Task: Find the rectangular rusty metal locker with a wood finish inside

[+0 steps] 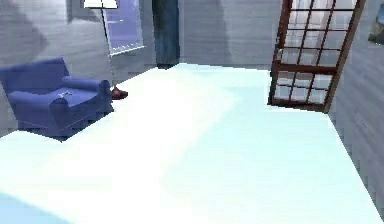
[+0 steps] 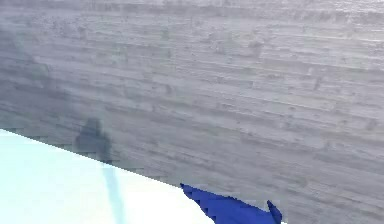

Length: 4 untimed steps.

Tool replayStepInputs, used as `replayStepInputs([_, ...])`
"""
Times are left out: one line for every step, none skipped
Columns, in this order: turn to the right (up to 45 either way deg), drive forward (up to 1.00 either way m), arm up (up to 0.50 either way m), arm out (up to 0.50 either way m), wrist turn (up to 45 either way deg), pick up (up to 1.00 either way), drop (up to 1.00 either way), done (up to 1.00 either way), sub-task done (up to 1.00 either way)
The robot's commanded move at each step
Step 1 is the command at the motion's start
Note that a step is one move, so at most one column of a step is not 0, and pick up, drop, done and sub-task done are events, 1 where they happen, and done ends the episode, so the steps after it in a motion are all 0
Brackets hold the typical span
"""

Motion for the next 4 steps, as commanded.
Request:
replayStepInputs([0.0, 1.0, 0.0, 0.0, 0.0, 0.0, 0.0, 0.0, 0.0])
replayStepInputs([0.0, 1.0, 0.0, 0.0, 0.0, 0.0, 0.0, 0.0, 0.0])
replayStepInputs([-3.0, 0.0, 0.0, 0.0, 0.0, 0.0, 0.0, 0.0, 0.0])
replayStepInputs([0.0, 1.0, 0.0, 0.0, 0.0, 0.0, 0.0, 0.0, 0.0])
